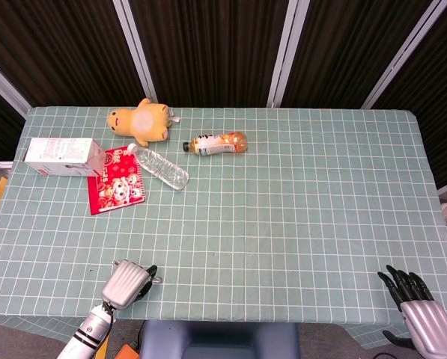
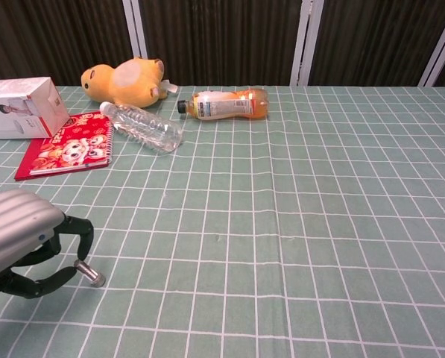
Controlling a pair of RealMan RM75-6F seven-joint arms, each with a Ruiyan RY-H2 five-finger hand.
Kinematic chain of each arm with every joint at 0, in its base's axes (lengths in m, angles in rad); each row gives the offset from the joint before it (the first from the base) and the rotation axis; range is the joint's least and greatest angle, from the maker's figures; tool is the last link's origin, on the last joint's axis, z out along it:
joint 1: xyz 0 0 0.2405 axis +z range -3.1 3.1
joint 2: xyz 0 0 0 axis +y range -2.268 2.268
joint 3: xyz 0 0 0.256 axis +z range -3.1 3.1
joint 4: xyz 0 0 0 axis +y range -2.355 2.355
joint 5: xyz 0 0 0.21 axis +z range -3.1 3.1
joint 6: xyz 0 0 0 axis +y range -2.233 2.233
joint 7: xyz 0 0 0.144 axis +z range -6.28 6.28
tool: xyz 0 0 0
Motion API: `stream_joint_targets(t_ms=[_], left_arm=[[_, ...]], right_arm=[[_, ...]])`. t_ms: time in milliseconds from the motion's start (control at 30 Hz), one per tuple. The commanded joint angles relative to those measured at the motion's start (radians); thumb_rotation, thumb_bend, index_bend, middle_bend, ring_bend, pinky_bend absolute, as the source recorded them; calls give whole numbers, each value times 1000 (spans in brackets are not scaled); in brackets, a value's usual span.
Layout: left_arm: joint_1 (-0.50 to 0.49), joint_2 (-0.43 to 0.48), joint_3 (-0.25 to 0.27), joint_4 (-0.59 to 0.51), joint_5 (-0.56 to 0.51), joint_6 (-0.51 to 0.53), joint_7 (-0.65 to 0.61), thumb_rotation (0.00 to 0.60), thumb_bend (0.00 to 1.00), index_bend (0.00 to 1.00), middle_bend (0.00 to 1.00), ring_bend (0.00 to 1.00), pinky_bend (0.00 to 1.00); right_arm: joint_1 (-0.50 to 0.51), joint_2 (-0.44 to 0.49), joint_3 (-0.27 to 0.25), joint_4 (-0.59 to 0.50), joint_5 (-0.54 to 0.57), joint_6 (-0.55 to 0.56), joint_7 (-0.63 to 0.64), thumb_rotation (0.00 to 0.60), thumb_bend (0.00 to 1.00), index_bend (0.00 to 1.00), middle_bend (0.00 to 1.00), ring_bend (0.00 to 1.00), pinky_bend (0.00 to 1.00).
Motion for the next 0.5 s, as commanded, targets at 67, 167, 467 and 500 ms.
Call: stream_joint_targets(t_ms=[67,167,467,500], left_arm=[[-1,-2,2,-7,-1,-5,10,600,414,500,1000,1000,1000],[-1,-4,2,-10,2,-4,11,600,414,423,1000,1000,1000],[7,11,7,-27,26,23,2,600,412,183,1000,1000,1000],[10,19,10,-34,33,33,-1,600,412,182,1000,1000,1000]], right_arm=[[1,0,0,0,1,-2,0,600,158,0,0,0,0],[1,0,0,-1,2,-3,0,600,158,0,0,0,0],[0,0,0,-1,0,0,0,600,158,0,0,0,0],[-1,1,0,-1,-1,1,0,600,158,0,0,0,0]])
